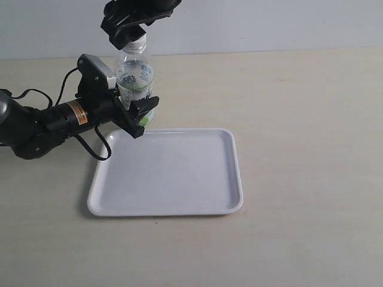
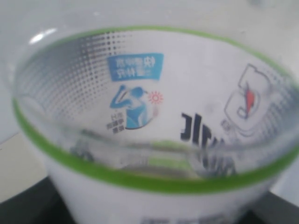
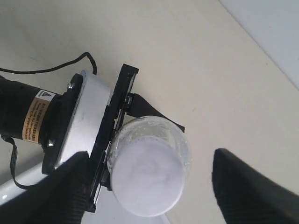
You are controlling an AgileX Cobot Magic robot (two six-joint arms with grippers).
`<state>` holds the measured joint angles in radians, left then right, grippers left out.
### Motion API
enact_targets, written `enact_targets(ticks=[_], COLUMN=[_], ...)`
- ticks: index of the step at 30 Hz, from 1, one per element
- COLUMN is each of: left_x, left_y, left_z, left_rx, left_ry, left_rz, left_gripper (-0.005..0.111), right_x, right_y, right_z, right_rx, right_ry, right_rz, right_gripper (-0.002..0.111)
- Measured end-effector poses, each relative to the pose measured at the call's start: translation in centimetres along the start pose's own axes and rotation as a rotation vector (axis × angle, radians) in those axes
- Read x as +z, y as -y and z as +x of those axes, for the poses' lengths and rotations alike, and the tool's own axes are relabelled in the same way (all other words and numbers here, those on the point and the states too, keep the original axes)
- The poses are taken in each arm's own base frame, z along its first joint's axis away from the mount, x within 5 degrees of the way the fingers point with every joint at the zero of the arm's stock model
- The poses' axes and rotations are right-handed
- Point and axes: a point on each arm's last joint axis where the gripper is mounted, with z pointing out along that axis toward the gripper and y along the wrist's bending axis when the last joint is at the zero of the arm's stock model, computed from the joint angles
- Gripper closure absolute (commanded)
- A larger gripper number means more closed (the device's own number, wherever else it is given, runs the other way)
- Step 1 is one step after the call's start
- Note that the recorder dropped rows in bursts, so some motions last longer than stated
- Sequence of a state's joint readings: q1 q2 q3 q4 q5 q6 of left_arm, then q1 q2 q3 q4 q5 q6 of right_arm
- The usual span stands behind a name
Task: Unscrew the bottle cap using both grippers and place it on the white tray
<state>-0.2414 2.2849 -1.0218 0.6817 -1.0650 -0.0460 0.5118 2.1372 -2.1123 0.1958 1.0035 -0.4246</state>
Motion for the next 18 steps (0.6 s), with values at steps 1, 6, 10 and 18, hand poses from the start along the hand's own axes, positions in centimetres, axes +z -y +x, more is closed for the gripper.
enact_targets(ticks=[1, 6, 10, 18], left_x=[0.0, 0.0, 0.0, 0.0], left_y=[0.0, 0.0, 0.0, 0.0], left_z=[0.0, 0.0, 0.0, 0.0], left_rx=[0.0, -0.002, -0.002, -0.002], left_ry=[0.0, 0.0, 0.0, 0.0], left_rz=[0.0, 0.0, 0.0, 0.0], left_gripper=[0.107, 0.107, 0.107, 0.107], right_x=[0.0, 0.0, 0.0, 1.3], right_y=[0.0, 0.0, 0.0, 0.1], right_z=[0.0, 0.2, 0.2, 0.6], right_rx=[0.001, -0.002, -0.002, 0.001], right_ry=[-0.002, -0.023, -0.025, -0.046], right_rz=[0.0, -0.004, -0.005, -0.01], right_gripper=[0.044, 0.044, 0.048, 0.068])
